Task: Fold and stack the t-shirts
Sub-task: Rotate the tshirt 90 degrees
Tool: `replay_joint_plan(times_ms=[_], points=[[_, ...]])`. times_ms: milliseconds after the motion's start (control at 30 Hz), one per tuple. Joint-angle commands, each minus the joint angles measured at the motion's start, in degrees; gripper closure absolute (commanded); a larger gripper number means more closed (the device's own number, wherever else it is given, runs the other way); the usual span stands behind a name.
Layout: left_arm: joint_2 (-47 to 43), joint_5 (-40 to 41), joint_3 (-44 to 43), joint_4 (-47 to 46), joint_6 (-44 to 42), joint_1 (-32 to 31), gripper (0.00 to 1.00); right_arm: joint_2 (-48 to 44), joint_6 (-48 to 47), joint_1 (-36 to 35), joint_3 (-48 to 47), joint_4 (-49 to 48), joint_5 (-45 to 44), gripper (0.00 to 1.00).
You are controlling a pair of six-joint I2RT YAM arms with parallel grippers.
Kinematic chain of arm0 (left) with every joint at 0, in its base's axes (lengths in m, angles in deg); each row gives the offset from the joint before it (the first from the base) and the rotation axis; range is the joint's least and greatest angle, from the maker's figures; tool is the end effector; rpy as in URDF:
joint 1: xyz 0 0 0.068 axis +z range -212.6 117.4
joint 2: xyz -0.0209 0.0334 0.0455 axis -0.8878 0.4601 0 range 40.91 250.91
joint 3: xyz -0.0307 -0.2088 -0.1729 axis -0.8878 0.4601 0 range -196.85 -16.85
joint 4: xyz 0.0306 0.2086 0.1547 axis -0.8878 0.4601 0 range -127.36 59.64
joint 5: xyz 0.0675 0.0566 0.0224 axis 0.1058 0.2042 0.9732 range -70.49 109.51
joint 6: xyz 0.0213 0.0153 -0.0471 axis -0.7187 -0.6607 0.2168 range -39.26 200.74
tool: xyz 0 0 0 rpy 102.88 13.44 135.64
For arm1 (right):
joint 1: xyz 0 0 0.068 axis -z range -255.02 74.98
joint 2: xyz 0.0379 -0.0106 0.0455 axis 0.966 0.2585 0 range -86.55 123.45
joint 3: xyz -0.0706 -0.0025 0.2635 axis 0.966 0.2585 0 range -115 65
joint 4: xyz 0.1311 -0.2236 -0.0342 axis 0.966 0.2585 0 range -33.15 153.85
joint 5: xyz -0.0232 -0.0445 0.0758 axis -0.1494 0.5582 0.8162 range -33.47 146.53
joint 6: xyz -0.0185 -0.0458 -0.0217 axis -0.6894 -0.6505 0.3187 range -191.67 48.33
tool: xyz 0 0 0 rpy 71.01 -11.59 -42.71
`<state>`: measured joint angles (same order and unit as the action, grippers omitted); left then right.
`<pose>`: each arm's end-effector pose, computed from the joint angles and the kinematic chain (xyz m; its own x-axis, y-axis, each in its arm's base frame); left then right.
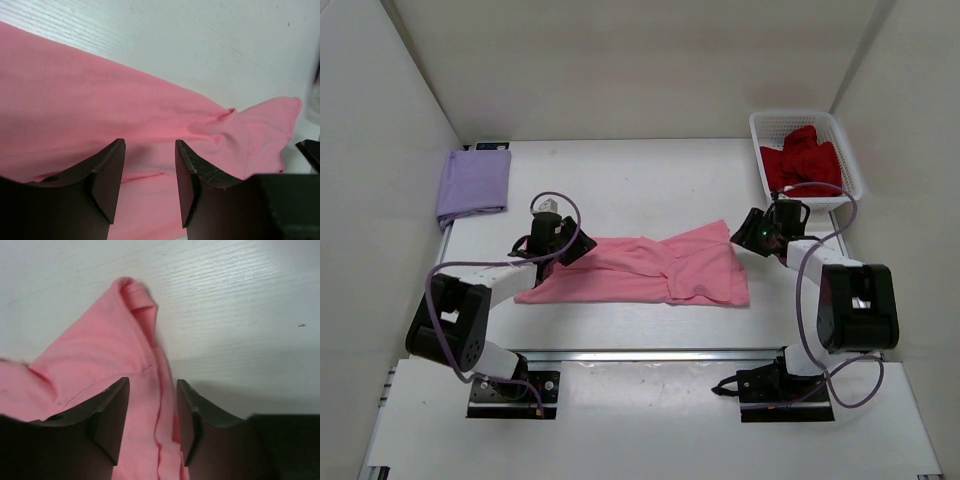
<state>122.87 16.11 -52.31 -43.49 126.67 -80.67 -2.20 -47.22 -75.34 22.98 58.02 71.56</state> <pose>0.2644 -0.0884 0.1676 -0.6817 -0.5321 -0.5022 -0.1972 0.7946 -0.5742 0.2942 0.0109 0.1809 -0.7067 0.3958 -0.5864 0.1087 0.8797 0.4629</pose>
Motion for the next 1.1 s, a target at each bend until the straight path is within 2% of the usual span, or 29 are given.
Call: replay_joint_plan(times_ms=[0,333,400,467,500,533,700,867,967,1067], points=[[2.3,-2.5,-2.2,-4.1,2.1,2.2,0.45,5.5,2.3,-0.4,-2.6,-9.1,-0.2,0.56],[8.5,-7.0,-2.0,-8.8,6.5,5.8,0.45,17.8,2.5,-2.8,-11.7,-9.1,0.5,0.48],[9.5,-8.3,-1.0,-9.7,7.8,7.2,0.46,19.3,2.7,-2.9,-13.4,-8.5,0.6,0.65],[9.0,-8.4,1.3,-11.0,8.8,8.7,0.47,19.1,3.0,-2.9,-13.4,-8.0,0.3,0.89],[8.4,-7.4,1.7,-11.0,9.0,9.4,0.47,18.7,3.0,-3.0,-13.2,-7.9,-0.9,0.98],[8.2,-7.2,2.8,-11.0,8.8,9.8,0.47,17.9,3.1,-2.8,-13.0,-7.8,-1.4,1.00],[4.7,-4.9,7.0,-10.8,9.4,14.6,0.45,12.7,2.7,-1.2,-11.2,-5.4,-7.1,1.00],[5.2,-6.1,8.2,-12.1,10.8,17.1,0.46,12.9,1.3,0.2,-12.7,-3.7,-7.0,1.00],[5.3,-7.5,6.7,-11.7,10.8,15.7,0.46,12.9,1.3,0.2,-12.6,-5.2,-5.4,0.92],[3.3,-6.8,3.8,-10.0,9.0,13.5,0.39,12.2,0.8,-1.0,-14.1,-3.6,-5.9,0.72]])
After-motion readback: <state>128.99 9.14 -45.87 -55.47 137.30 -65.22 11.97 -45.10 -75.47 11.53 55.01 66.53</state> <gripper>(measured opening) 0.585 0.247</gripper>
